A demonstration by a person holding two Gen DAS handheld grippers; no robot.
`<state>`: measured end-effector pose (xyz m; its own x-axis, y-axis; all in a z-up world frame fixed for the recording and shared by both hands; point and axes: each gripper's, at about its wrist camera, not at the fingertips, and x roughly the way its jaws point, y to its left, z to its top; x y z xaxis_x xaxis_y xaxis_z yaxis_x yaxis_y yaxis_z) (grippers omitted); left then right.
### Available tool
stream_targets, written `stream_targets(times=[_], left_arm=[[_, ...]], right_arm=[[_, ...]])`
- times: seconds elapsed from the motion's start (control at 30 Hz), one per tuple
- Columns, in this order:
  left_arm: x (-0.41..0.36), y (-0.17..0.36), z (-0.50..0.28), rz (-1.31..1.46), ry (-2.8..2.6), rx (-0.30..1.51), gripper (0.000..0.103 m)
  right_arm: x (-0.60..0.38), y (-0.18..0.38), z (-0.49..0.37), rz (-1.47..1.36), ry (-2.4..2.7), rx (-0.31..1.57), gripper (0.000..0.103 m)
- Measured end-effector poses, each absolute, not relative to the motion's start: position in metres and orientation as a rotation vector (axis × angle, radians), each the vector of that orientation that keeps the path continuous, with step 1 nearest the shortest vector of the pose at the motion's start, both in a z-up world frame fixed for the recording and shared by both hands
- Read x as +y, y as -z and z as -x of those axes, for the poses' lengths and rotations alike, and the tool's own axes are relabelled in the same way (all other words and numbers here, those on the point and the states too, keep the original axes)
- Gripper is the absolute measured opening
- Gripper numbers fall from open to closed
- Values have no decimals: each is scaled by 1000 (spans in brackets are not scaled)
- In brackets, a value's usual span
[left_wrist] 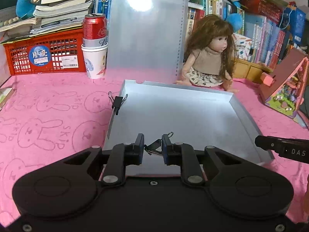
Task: Organize rigid objects
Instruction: 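Carry the binder clip with the left tool while the right tool carries the disc over the box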
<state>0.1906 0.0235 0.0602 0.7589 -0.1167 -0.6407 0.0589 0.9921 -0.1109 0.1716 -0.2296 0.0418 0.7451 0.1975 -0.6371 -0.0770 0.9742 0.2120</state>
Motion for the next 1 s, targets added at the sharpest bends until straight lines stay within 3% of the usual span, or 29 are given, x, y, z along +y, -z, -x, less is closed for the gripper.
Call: stream_targets(times=[1.0], left_arm=[[5,-27,-227,1,46,692,18]], right_arm=[[-201,-10,-204,-47,-136,783,36]])
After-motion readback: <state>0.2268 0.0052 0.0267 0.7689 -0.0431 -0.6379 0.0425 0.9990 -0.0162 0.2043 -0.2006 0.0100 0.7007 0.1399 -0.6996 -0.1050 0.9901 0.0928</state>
